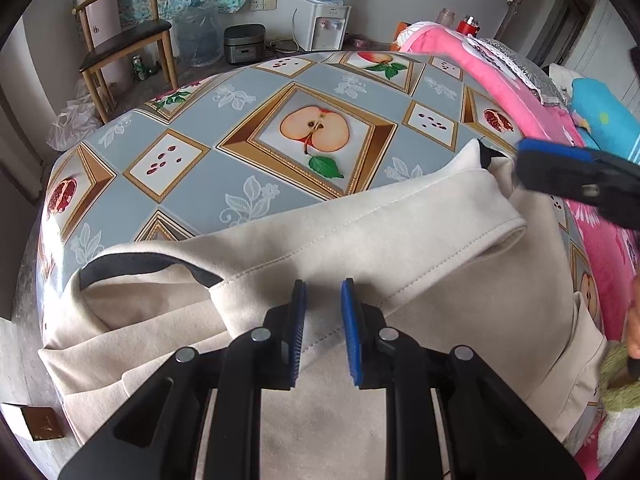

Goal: Fold large clothes
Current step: 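Hold the collar with both tools and fold it over toward the hem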

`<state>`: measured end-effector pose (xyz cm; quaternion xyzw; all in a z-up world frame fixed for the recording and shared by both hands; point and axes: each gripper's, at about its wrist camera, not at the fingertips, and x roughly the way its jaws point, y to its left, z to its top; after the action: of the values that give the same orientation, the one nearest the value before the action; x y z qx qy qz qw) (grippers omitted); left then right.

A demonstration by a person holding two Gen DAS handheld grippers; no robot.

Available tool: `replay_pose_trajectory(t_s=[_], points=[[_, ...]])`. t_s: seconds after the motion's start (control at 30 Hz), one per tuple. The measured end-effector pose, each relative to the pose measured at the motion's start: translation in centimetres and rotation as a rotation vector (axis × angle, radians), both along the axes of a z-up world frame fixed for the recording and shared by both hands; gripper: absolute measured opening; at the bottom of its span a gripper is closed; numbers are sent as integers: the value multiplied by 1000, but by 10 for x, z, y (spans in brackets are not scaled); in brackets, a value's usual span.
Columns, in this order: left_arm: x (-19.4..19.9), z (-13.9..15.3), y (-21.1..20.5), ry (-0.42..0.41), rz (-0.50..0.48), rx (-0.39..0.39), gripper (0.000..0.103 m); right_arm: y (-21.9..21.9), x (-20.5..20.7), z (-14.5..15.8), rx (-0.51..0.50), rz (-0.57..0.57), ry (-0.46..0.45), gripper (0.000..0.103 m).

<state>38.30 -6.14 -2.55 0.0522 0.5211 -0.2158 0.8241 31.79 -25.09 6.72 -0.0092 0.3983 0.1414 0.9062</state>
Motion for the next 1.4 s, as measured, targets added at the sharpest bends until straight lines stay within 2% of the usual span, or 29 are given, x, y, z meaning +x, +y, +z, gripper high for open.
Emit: replay_pose_trajectory(t_s=[0.2, 0.27, 0.37, 0.47, 0.53, 0.6, 0.67, 0.8, 0.87, 0.9, 0.97, 1.0, 1.03, 1.1, 1.23, 1.3, 1.4], points=[[-3, 6, 7, -12, 3, -32, 18, 7, 15, -63, -65, -17, 109, 37], [-5, 16, 9, -44, -6, -57, 18, 8, 10, -65, -86, -5, 79, 37], [-6, 26, 9, -79, -18, -73, 18, 10, 9, -66, -94, -8, 86, 37], [-2, 16, 6, -43, -1, -29, 18, 10, 9, -62, -96, -12, 97, 37], [-2, 4, 4, -15, 1, -4, 18, 9, 4, -49, -61, -15, 81, 37], [-6, 0, 8, -19, 3, -17, 18, 11, -4, -34, -38, 15, 38, 37], [-7, 0, 13, -17, 12, -44, 18, 15, -9, -31, -55, 42, 20, 37], [-9, 12, 29, -26, 41, -107, 18, 22, -2, -64, -150, 64, 97, 36], [-8, 19, 37, -28, 59, -148, 18, 18, -4, -67, -142, 74, 92, 36], [-7, 23, 44, -19, 73, -171, 18, 15, -6, -63, -127, 68, 98, 36], [-4, 25, 55, 13, 107, -213, 36, 1, -13, -44, -18, 63, 93, 43], [-2, 25, 62, 35, 126, -242, 39, -10, -16, -36, 38, 56, 92, 53], [1, 25, 66, 61, 138, -268, 40, -21, -17, -29, 89, 36, 93, 57], [6, 19, 74, 131, 168, -322, 41, -45, -16, -21, 202, 1, 123, 57], [15, 3, 83, 262, 235, -440, 41, -96, 0, -31, 461, -121, 261, 58], [19, -3, 83, 299, 256, -464, 41, -109, 10, -45, 544, -168, 329, 59], [22, -5, 78, 314, 256, -472, 40, -110, 21, -60, 612, -164, 408, 59]])
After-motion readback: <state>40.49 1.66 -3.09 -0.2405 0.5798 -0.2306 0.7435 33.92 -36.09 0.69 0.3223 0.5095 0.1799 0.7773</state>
